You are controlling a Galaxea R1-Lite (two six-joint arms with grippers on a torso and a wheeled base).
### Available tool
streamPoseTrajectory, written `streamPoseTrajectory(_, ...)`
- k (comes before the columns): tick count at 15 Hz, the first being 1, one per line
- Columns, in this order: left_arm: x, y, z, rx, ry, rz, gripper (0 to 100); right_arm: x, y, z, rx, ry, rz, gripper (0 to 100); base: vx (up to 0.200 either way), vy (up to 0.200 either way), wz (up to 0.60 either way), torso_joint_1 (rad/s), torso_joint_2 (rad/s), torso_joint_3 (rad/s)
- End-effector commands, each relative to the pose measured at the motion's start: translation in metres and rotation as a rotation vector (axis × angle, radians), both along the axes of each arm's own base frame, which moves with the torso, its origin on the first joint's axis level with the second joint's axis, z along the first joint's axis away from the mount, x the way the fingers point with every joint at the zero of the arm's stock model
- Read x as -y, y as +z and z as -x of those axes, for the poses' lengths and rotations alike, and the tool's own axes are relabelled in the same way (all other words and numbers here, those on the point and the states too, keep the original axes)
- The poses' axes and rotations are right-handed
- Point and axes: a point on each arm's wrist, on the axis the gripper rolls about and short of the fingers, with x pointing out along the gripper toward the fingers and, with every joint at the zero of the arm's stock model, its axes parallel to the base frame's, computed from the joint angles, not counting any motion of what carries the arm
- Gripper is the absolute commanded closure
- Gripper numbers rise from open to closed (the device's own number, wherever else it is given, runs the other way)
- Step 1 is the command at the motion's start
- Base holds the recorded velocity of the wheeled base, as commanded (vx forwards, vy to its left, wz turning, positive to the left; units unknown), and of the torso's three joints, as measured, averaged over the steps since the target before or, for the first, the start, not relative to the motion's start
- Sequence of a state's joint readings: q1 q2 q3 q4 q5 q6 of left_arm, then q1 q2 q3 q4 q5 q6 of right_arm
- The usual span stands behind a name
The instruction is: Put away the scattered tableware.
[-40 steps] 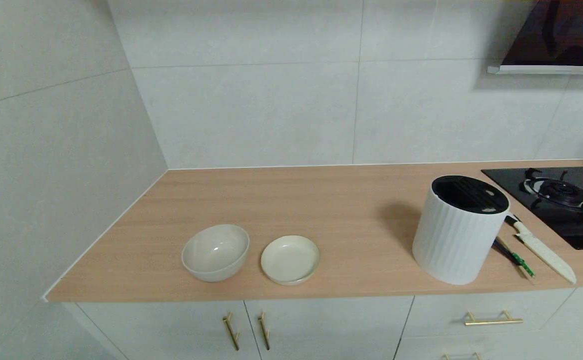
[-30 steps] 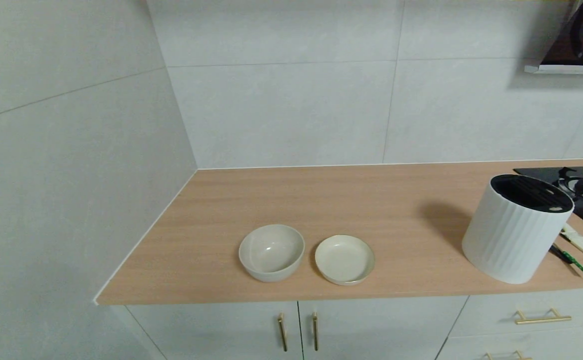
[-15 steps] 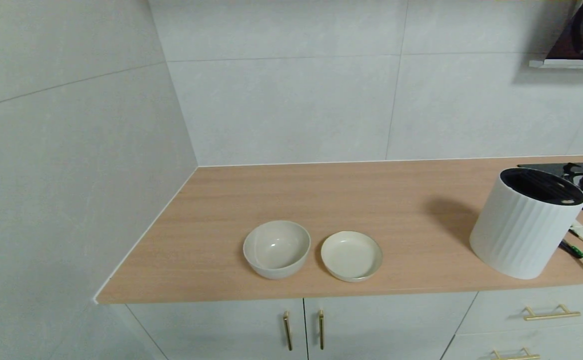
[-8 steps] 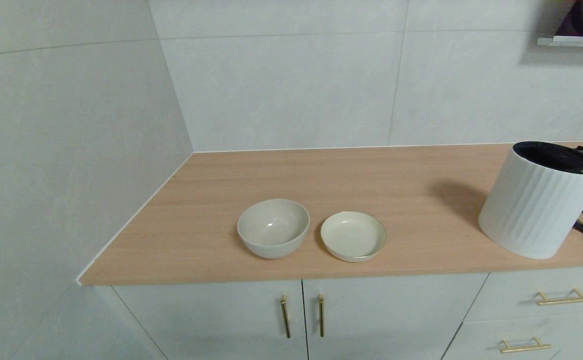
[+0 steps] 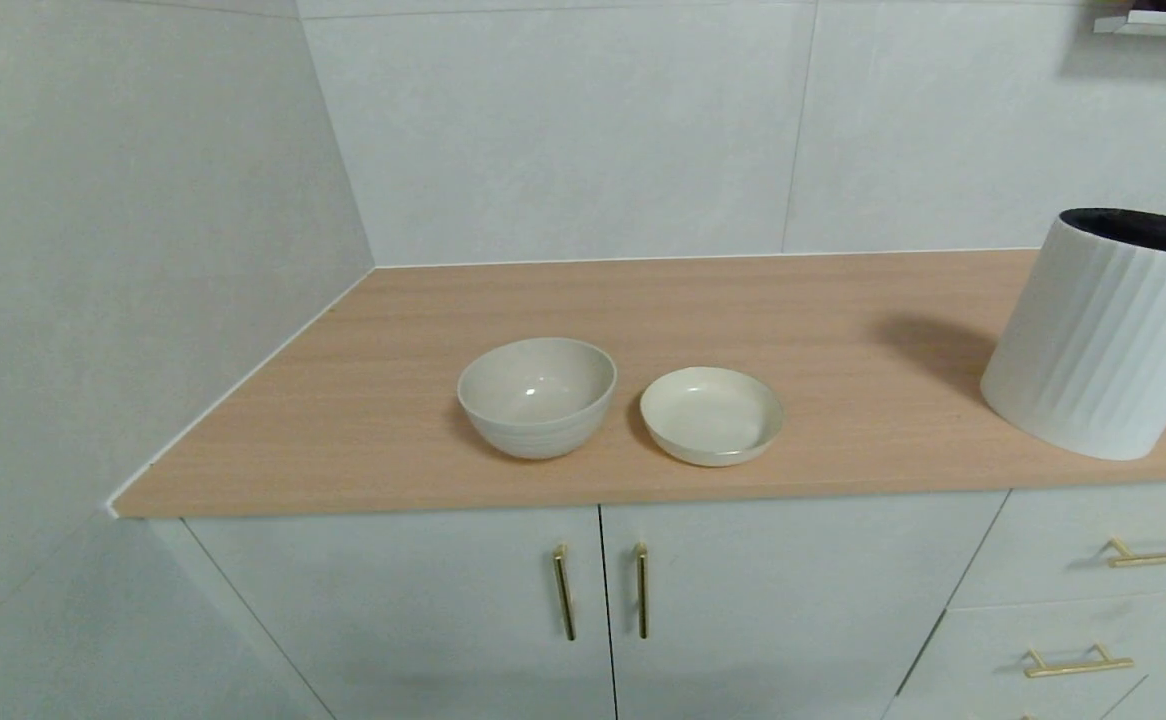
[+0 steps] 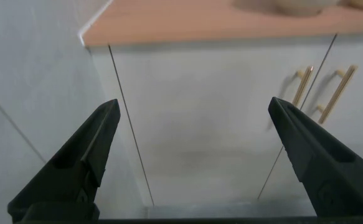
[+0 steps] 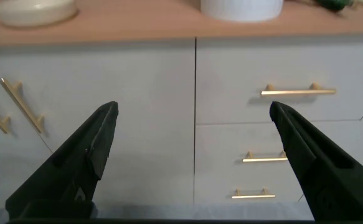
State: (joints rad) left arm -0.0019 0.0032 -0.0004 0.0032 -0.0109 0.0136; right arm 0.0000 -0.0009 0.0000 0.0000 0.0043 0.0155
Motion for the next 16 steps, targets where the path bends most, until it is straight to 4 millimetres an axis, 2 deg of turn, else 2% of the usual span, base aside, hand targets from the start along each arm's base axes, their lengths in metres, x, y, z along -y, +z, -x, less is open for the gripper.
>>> streamPoseTrajectory(1, 0.0000, -0.0001, 0.0000, 0.000, 0.000, 0.000, 0, 0.0000, 0.0000, -0.0001, -0.001, 0.000, 0.000, 0, 0.000, 0.000, 0.00, -0.207, 0.49, 0.286)
streamPoseTrajectory(10, 0.0000, -0.0001, 0.0000, 0.000, 0.001, 0.001, 0, 0.0000, 0.0000, -0.0001, -0.001, 0.000, 0.000, 0, 0.000, 0.000, 0.00, -0.173, 0.47, 0.299)
streamPoseTrajectory(16, 0.0000, -0.0001, 0.0000, 0.000, 0.001, 0.001, 0, 0.0000, 0.0000, -0.0001, -0.001, 0.000, 0.000, 0, 0.000, 0.000, 0.00, -0.104, 0.40, 0.288)
